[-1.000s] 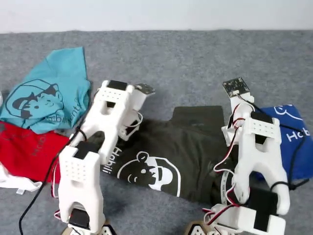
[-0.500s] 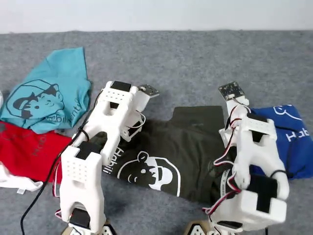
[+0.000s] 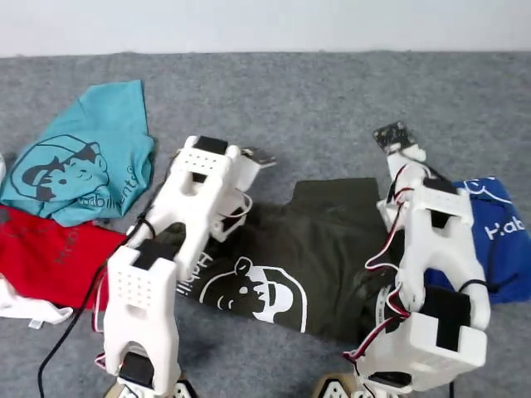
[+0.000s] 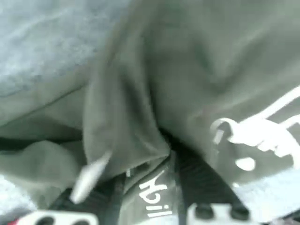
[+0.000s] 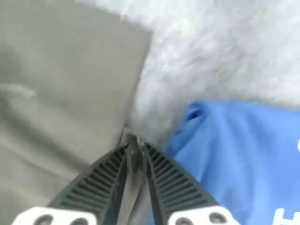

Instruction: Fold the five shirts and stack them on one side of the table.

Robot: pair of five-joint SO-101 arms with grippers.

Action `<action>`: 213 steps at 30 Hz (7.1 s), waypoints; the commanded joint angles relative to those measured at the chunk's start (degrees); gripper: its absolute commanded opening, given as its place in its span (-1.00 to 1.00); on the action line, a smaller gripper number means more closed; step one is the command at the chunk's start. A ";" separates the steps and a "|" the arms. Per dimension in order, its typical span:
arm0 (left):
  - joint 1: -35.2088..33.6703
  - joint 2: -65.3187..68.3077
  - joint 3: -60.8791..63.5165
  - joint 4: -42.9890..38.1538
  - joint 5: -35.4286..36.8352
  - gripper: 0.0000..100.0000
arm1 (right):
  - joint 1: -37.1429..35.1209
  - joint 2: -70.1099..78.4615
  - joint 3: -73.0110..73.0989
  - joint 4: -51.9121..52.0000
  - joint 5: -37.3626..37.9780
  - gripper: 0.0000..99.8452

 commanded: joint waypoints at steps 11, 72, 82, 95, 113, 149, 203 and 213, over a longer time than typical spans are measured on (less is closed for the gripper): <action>22.59 -10.90 -9.63 3.25 0.18 -0.73 | 0.40 6.20 -5.01 -4.18 1.41 -0.98; -10.46 -9.23 -12.09 -1.58 5.01 -0.73 | -4.97 8.66 -24.53 12.53 -12.04 -0.66; -10.64 -4.31 -12.44 -9.14 10.11 -0.73 | -9.36 18.15 -24.79 6.73 -11.87 -0.66; -10.29 16.53 -30.90 -7.91 10.29 -0.73 | -9.19 22.29 -25.85 1.19 -9.67 -0.96; -7.56 20.48 -43.21 3.16 10.29 -0.73 | -9.19 22.73 -25.85 2.86 -9.58 -0.98; -3.16 28.92 -50.95 3.16 10.02 -0.98 | -9.27 22.37 -25.67 4.88 -9.58 -0.98; -25.05 -77.71 -14.73 2.11 15.56 -0.98 | -6.29 -56.04 -63.65 41.71 -23.74 -0.98; -25.14 -93.10 -6.55 -3.60 15.56 -0.98 | 2.95 -56.13 -76.04 44.00 -24.18 -0.98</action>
